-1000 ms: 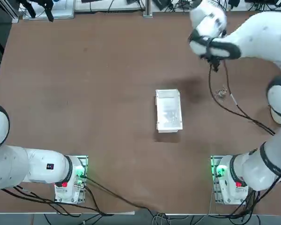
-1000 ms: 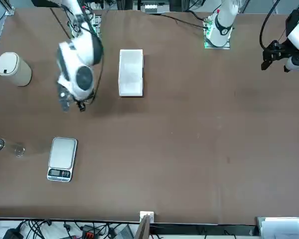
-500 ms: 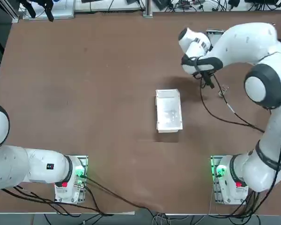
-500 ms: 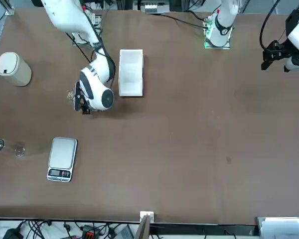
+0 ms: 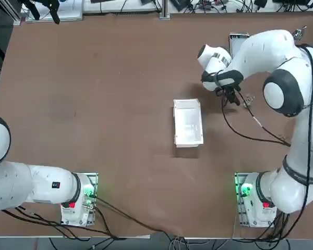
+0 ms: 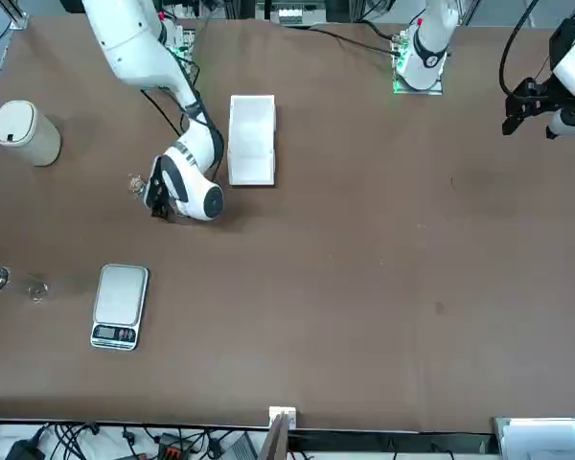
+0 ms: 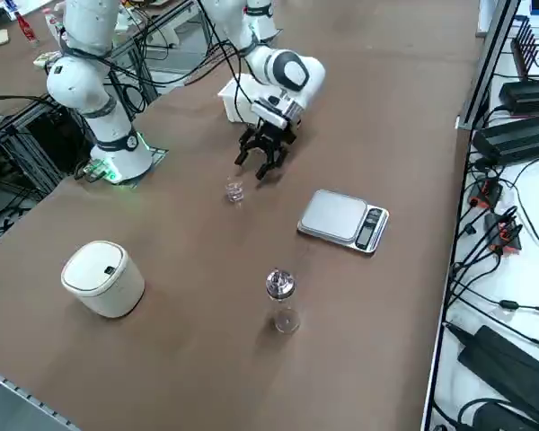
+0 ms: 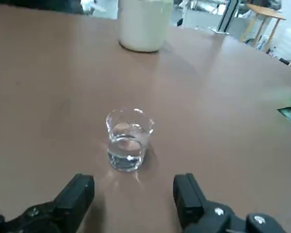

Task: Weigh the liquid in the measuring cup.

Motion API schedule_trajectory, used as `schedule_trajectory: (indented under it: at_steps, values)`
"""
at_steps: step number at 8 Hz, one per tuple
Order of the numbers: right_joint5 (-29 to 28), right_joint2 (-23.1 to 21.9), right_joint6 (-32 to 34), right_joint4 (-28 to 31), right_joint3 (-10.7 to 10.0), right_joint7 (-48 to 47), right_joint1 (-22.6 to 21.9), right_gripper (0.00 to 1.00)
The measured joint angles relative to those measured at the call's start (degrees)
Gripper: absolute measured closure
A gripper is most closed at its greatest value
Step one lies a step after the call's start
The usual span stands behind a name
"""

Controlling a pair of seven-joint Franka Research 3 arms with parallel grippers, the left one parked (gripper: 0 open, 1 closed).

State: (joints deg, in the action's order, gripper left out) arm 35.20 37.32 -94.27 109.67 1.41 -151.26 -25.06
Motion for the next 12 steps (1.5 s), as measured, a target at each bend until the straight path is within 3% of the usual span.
schedule_trajectory:
  at_steps: [5, 9, 11, 12]
  values:
    - [3.7, 2.6, 0.5, 3.5, -1.2, -5.8, 0.1, 0.01]
    - [4.9, 2.9, 0.5, 4.4, -3.6, -5.9, 0.2, 0.01]
    - [5.2, 3.5, 0.5, 4.5, -3.8, -5.9, 0.2, 0.06]
    - [5.5, 3.8, 0.6, 4.5, -3.8, -5.9, 0.2, 0.14]
